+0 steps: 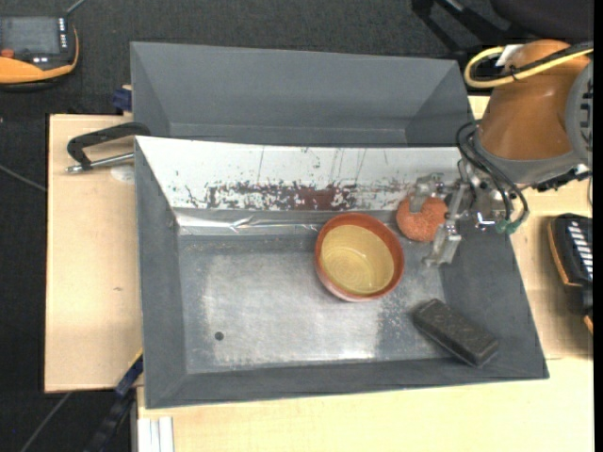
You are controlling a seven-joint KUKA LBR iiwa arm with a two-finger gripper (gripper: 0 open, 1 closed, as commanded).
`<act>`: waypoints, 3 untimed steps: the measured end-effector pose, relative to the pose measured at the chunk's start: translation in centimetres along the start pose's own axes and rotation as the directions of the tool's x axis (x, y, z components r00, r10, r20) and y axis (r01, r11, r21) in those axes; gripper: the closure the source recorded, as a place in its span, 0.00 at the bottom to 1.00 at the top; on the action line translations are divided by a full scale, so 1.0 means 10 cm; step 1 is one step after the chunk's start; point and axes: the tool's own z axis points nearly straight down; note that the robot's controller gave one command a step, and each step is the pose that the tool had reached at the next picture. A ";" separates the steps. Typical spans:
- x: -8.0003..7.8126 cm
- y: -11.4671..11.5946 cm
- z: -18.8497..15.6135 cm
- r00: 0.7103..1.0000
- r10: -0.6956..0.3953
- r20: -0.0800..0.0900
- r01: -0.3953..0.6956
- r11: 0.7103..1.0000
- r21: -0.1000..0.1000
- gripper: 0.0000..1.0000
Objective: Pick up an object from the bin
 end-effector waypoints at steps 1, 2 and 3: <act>-0.06 -0.27 0.32 0.988 -0.154 0.000 0.154 0.988 0.000 0.00; 0.01 0.03 0.87 0.971 -0.239 -0.003 0.239 0.971 -0.004 0.00; 0.44 0.61 0.90 0.927 -0.375 -0.001 0.375 0.927 -0.007 0.00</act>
Offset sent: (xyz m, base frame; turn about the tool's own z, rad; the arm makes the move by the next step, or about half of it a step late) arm 0.0049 -0.0264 -0.0325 -0.1572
